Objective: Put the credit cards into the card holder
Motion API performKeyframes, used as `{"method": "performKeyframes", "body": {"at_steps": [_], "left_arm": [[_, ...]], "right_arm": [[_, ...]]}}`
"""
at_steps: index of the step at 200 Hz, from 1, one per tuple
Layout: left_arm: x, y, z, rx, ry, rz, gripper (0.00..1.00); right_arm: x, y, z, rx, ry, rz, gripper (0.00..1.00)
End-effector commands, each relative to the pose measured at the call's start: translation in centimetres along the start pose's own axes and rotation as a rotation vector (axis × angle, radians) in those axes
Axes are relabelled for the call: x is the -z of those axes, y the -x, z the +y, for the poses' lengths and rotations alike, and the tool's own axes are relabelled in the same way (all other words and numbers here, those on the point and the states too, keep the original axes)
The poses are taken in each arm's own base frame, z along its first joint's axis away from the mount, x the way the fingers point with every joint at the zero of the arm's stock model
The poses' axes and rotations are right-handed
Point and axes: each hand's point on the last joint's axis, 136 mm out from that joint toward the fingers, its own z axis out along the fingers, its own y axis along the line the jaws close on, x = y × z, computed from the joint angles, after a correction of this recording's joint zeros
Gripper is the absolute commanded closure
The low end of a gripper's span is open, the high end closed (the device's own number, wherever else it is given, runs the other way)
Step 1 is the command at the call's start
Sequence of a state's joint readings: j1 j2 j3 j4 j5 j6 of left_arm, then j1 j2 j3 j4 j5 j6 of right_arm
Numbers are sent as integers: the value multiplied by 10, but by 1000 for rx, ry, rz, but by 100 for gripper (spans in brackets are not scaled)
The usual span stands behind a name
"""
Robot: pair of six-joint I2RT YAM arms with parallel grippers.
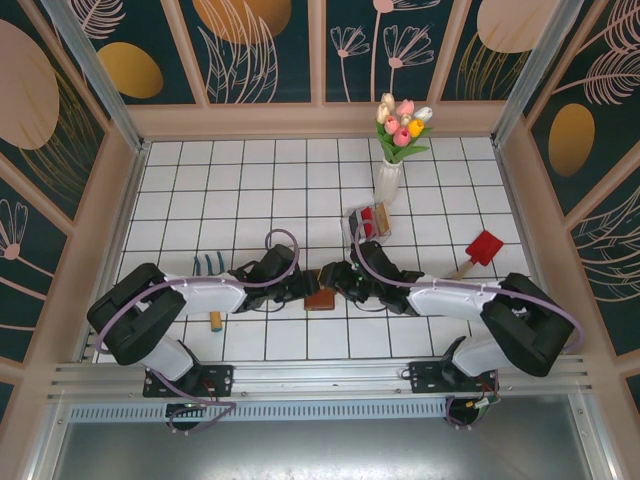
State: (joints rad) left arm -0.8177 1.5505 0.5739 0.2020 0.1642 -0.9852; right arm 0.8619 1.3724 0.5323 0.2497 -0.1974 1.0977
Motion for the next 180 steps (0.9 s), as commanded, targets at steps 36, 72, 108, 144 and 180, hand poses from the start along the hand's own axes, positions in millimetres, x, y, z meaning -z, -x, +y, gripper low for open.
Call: {"method": "performKeyframes", "body": {"at_steps": [36,72,108,144,180], "left_arm": [[8,-25,20,-43,70,90,53],[17,-22,32,-97,140,72,52],[14,-20,32,-120,140,67,50],[4,-21,24,-107,92,79,51],[-4,-30,35,-108,117,121,54]], "right_arm": [[22,8,-26,5,-120,-77,73],[18,7,-31,26,-147,-54,84],[9,6,-29,32,-145,-35,85],[-1,4,-24,36,-120,-7,87],[-8,4,-16,44,-93,8,88]]}}
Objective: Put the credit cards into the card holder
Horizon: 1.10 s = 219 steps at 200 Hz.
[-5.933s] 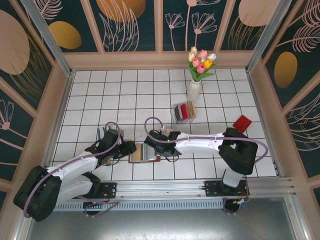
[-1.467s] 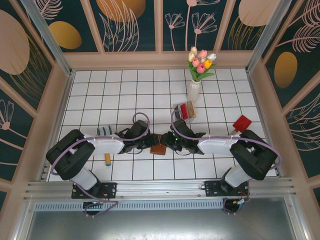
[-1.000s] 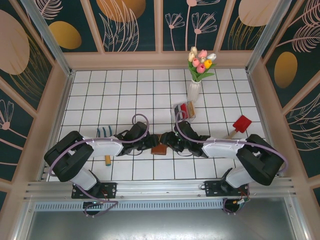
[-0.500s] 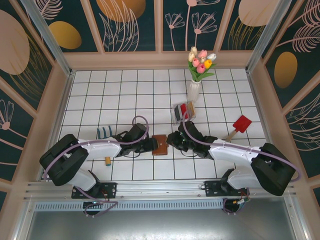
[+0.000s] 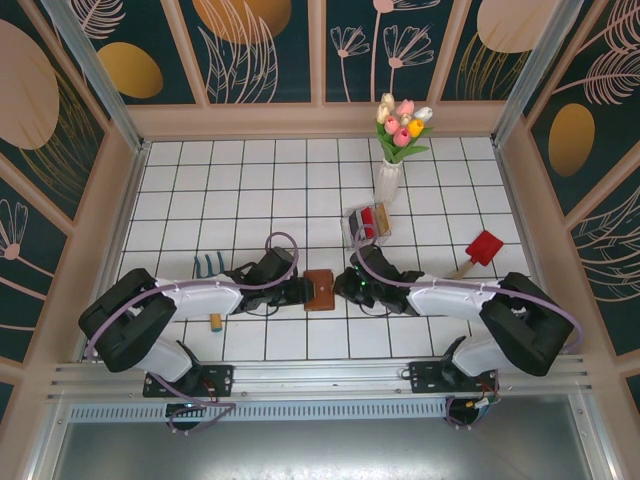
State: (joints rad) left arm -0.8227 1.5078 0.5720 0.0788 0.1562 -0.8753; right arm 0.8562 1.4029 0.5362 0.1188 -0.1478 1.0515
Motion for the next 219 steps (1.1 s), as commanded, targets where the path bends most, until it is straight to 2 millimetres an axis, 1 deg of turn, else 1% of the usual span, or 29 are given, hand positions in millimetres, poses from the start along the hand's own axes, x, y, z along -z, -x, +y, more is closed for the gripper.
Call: {"method": "performKeyframes", "body": {"at_steps": [1,14,38,76,141,167,188,219], "left_arm": [[-16,-20,18,-9,44,79,54],[-17,-22,18,-4,40,85,54],[-17,-22,17,1,32,85,54],[-18,-20,12,1,13,85,53],[-18,-21,10,4,5,89,54],[-18,-21,10,5,5,89,55],[-18,-20,10,7,5,86,55],[-17,-20,11,8,7,82,56]], "right_arm": [[-2,9,25,29,70,-6,88],[-3,9,27,33,76,-1,88],[-7,8,25,32,68,6,88],[-13,2,27,37,80,41,88],[-20,-4,22,47,41,66,89],[-25,-7,14,53,-16,86,88],[-29,-12,13,74,-35,109,88],[-34,-16,-4,77,-140,132,89]]}}
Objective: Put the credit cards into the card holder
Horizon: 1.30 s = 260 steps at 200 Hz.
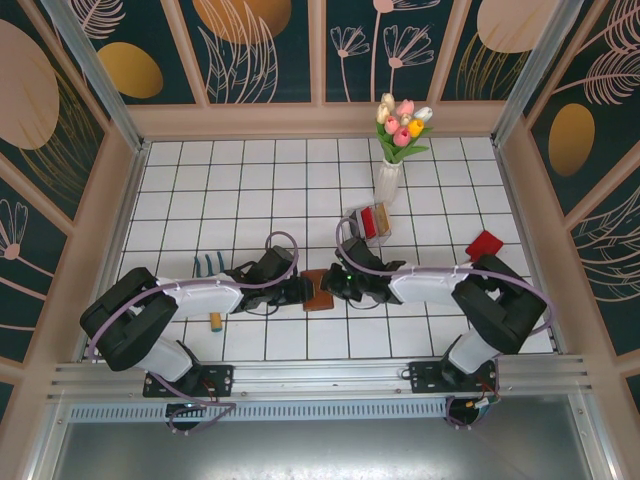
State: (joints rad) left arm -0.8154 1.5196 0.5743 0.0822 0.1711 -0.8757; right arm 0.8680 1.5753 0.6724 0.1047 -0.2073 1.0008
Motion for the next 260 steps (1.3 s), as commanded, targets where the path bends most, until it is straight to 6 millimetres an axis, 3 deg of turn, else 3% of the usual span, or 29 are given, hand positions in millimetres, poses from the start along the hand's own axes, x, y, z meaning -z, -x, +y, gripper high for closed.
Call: {"method": "performKeyframes", "body": {"at_steps": [1,127,199,245,260], "left_arm": [[-15,-20,10,1,11,71,56],[-9,-12,18,46,24,-5,78],[-7,-13,21,67,8,-31,79],[0,-13,29,86,22,-64,79],[1,-14,31,96,24,-71,79]], "right_arm": [[-7,-13,-21,24,-124,52,89],[-25,-50,-74,165,-506,283,90],[-33,-63,-94,248,-707,378,92],[-36,-92,-102,271,-715,431,92],[-38,-104,-114,271,-741,433,92]]}}
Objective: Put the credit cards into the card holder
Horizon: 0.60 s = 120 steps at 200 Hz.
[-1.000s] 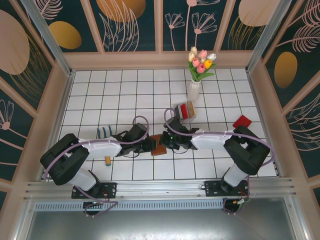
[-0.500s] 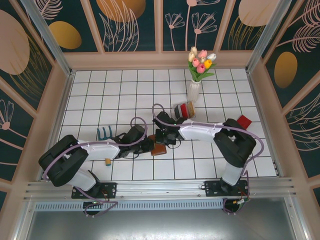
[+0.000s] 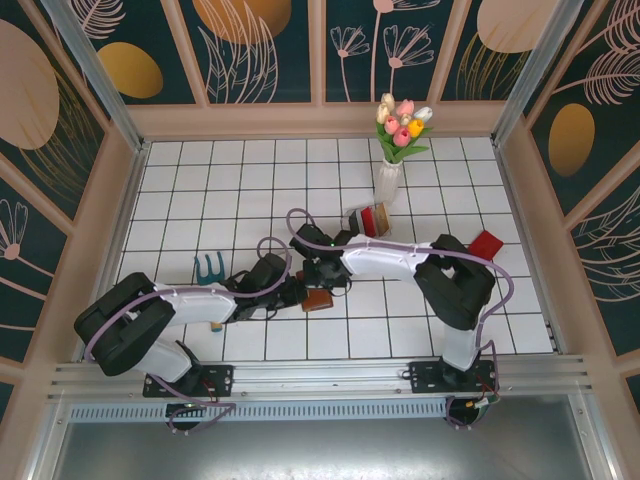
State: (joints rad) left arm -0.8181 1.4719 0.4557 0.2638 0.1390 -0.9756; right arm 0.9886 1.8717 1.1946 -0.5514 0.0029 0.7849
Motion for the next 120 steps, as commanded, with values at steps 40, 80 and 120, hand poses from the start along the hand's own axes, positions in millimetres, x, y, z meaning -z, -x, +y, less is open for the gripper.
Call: {"method": "performKeyframes", "body": {"at_steps": [40,80,120], "left_arm": [[5,-13,33,26,104,-5,78],[12,-7,33,29,105,-40,77],[21,2,27,13,105,-79,76]], "right_arm": [[-83,-132,-86,88,-392,333,92],[-59,-87,-57,57,-299,178,91],[24,5,2,-12,-8,-121,86]]}}
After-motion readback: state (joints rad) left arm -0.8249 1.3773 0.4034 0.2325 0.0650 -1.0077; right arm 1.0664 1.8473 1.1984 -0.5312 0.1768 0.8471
